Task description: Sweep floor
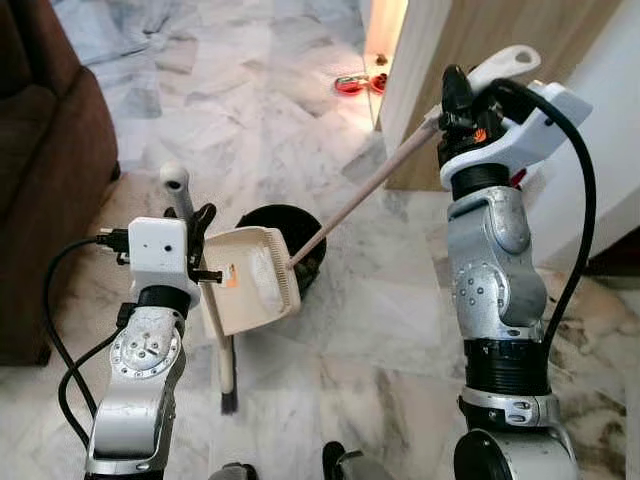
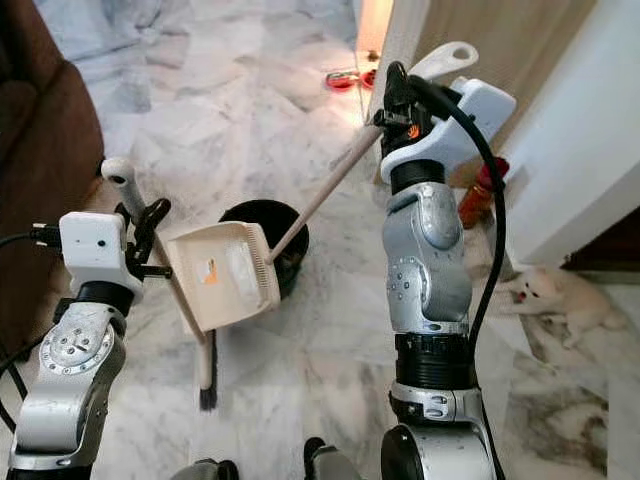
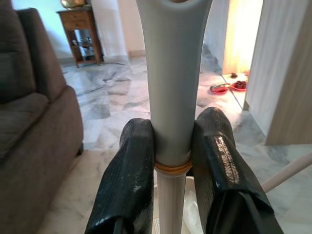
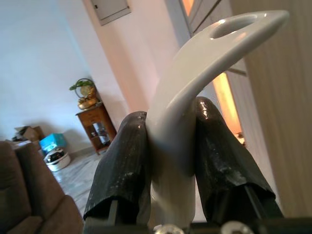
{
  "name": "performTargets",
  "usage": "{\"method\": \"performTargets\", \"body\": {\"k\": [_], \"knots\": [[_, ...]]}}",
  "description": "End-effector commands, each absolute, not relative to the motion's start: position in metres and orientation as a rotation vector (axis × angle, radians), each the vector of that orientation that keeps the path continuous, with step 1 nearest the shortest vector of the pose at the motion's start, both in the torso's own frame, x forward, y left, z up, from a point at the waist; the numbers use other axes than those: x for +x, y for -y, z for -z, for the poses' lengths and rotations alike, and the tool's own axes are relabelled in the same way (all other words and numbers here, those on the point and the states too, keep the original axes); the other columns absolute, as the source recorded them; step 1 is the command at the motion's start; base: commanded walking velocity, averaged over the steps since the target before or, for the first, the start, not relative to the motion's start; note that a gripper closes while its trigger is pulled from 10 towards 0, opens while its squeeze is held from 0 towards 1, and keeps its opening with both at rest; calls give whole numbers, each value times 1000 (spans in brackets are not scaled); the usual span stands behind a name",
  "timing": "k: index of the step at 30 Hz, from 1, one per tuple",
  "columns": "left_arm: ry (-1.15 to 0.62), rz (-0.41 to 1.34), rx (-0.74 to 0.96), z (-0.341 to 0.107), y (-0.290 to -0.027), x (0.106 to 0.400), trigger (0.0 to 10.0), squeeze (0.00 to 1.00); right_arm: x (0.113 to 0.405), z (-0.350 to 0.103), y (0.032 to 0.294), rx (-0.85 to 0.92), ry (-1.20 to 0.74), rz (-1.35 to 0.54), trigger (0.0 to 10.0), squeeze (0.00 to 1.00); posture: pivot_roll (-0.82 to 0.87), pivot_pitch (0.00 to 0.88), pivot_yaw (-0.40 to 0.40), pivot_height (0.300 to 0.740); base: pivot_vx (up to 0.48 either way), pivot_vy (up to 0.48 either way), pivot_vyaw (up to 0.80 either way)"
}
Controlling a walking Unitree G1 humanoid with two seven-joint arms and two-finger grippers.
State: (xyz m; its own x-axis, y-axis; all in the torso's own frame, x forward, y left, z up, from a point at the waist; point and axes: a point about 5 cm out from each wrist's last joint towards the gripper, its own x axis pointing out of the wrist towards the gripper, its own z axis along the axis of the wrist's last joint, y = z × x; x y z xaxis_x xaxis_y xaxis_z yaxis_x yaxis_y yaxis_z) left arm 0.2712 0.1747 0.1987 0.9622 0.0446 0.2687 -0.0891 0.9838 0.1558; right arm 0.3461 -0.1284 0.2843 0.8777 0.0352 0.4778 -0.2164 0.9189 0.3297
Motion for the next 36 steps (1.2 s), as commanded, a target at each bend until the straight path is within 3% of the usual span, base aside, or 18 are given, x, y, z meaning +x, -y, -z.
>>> {"method": "performTargets", "body": {"k": [1,12,36], "knots": [[339,-78,234,-212,-177,263,10000,0,339,-303,130,414,582,-149,10000,0,3,186,-59,740,0,0,0],[338,-76,359,-219,-184,239,10000,0,339,-301,130,413,579,-147,10000,0,12,191,-59,740,106,0,0],[333,-66,364,-221,-176,236,10000,0,340,-301,127,445,574,-158,10000,0,23,190,-57,740,440,0,-143]]}}
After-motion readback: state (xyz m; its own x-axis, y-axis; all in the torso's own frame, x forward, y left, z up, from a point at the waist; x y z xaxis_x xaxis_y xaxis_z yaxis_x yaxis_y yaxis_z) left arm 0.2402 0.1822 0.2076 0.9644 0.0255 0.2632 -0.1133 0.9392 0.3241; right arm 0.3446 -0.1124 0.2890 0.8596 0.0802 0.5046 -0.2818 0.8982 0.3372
